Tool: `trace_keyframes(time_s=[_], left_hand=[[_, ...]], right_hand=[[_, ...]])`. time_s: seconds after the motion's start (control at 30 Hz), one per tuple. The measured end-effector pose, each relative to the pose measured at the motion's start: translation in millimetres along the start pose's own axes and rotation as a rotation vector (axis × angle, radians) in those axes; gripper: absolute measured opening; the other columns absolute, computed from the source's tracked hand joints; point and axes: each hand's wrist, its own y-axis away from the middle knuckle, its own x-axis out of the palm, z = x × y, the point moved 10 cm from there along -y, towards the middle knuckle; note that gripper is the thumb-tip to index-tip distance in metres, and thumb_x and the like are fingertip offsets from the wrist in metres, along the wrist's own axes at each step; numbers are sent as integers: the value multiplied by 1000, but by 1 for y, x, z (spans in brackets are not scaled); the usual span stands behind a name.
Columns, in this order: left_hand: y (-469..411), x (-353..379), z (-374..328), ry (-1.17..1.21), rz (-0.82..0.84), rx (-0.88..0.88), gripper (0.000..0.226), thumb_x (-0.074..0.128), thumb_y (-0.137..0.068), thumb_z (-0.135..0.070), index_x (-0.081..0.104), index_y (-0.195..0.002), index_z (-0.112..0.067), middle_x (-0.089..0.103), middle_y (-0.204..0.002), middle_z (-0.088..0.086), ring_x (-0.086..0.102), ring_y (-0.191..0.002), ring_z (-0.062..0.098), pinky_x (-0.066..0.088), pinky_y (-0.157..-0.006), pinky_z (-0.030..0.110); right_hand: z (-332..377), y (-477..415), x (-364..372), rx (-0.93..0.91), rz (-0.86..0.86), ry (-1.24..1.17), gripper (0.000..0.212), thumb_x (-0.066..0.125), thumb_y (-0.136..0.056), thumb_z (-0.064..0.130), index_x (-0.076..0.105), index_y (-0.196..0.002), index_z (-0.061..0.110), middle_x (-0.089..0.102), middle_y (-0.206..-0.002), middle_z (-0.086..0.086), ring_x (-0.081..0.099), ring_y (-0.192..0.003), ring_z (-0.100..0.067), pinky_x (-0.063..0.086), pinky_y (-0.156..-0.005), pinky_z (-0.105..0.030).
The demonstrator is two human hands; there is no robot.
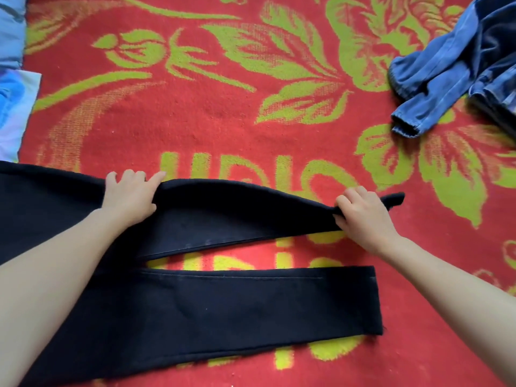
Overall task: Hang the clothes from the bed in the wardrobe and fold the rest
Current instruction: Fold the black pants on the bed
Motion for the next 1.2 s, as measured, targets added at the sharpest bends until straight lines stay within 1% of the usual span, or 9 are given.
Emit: trace_keyframes(time_s=[0.07, 0.13, 0.23, 0.37, 0.5, 0.67, 0.9, 1.1, 1.2], left_hand=[[9, -10, -6, -64, -29, 62, 45, 56, -87, -35, 44, -131, -29, 52, -120, 2, 43, -117, 23, 27, -103, 44], [32, -33, -16, -34, -230, 221, 33, 74, -71, -21, 64, -102, -13, 57, -103, 12, 52, -102, 33, 39, -88, 47], [98, -48, -17, 158, -516, 493, 21, 70, -59, -7, 58, -74, 0, 61, -88, 24, 62, -77, 41, 49, -60, 47], [165, -1, 4, 237, -516, 575, 9, 38, -75, -18, 39, -82, -13, 60, -79, 15, 58, -57, 34, 48, -47, 41], [219, 52, 8, 193, -484, 530, 13, 37, -73, -13, 41, -85, -13, 59, -81, 14, 53, -57, 31, 42, -49, 40], [252, 81, -37, 192, -418, 537, 24, 31, -61, -7, 41, -82, -13, 62, -75, 13, 51, -53, 28, 39, -39, 30], [242, 81, -50, 129, -341, 306, 38, 28, -63, -6, 65, -71, 1, 61, -77, 25, 54, -52, 34, 41, -45, 37], [250, 72, -57, 91, -307, 221, 29, 39, -67, -9, 67, -70, -4, 60, -68, 17, 55, -54, 32, 43, -50, 37], [253, 64, -55, 96, -311, 174, 42, 36, -71, -12, 73, -88, -4, 66, -79, 21, 58, -57, 33, 44, -53, 38]], right_hand=[[8, 30, -8, -94, -32, 13, 3, 59, -63, 0, 58, -65, 3, 53, -60, -12, 55, -53, -31, 43, -45, -35], [8, 60, -9, -108, -43, 48, 14, 47, -68, 4, 60, -63, 5, 52, -58, -9, 54, -50, -28, 43, -42, -33], [15, 103, -14, -80, -85, 63, 20, 45, -72, 4, 59, -58, 7, 51, -55, -6, 52, -47, -27, 40, -40, -32], [49, 145, -17, -99, -162, 15, 13, 48, -71, 1, 56, -66, 9, 58, -66, -6, 57, -57, -27, 40, -52, -35], [76, 180, 3, -121, -93, 17, 23, 42, -74, -4, 61, -69, 8, 65, -77, -12, 65, -69, -30, 44, -56, -35], [68, 196, 22, -29, -8, 45, 27, 35, -67, -9, 54, -72, 9, 59, -68, -9, 57, -56, -29, 43, -44, -32], [74, 207, 11, -32, -74, 123, 26, 34, -67, -8, 38, -80, 14, 52, -61, -8, 49, -50, -26, 37, -43, -32], [60, 206, 5, 30, -131, 153, 24, 38, -65, -8, 54, -69, 10, 53, -62, -10, 45, -57, -27, 35, -51, -35], [53, 208, 4, 87, -94, 145, 25, 41, -60, -7, 55, -71, 11, 56, -65, -12, 40, -65, -28, 34, -55, -36]])
